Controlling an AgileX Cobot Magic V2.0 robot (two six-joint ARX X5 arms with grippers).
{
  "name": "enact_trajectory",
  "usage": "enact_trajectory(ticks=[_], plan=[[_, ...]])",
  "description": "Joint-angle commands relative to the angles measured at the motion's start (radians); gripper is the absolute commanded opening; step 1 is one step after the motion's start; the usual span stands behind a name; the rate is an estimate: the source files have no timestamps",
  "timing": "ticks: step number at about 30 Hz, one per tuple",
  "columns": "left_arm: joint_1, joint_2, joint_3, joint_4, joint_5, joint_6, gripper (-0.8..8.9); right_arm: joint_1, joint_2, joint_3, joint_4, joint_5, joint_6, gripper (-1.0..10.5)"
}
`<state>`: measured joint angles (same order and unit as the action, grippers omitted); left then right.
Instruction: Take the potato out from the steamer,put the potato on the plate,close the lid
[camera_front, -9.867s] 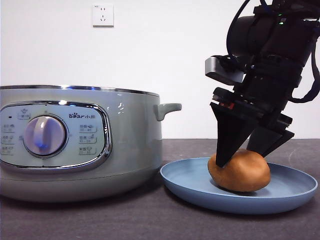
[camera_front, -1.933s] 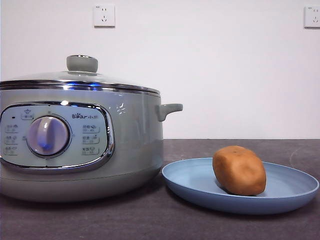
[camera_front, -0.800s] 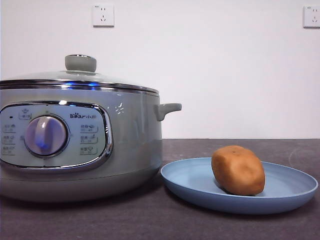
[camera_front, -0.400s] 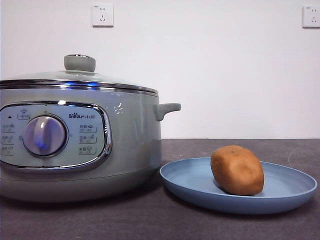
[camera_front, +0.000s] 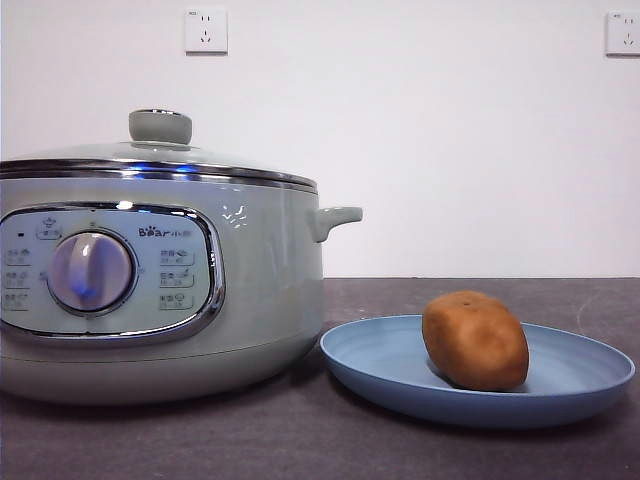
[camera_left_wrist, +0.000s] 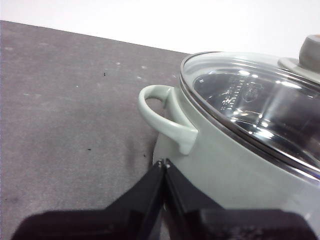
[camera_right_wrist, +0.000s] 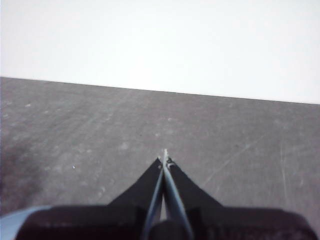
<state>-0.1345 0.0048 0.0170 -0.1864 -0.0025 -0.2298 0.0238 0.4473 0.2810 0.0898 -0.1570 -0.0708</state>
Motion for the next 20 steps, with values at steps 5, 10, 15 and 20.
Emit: enact_trajectory(ticks=[5, 10, 15, 20], plan=[[0.003, -0.002, -0.014, 0.003, 0.004, -0.005, -0.03, -0.003, -0.213, -0.275, 0.039, 0.008, 0.127, 0.0], [0.003, -0.002, -0.014, 0.005, 0.004, -0.005, -0.03, -0.003, -0.333, -0.275, -0.214, 0.009, 0.153, 0.0], [0.003, -0.002, -0.014, 0.005, 0.004, -0.005, -0.03, -0.003, -0.42, -0.275, -0.271, 0.033, 0.185, 0.0], [0.003, -0.002, -0.014, 0.005, 0.004, -0.005, -0.03, -0.003, -0.446, -0.275, -0.271, 0.055, 0.187, 0.0]])
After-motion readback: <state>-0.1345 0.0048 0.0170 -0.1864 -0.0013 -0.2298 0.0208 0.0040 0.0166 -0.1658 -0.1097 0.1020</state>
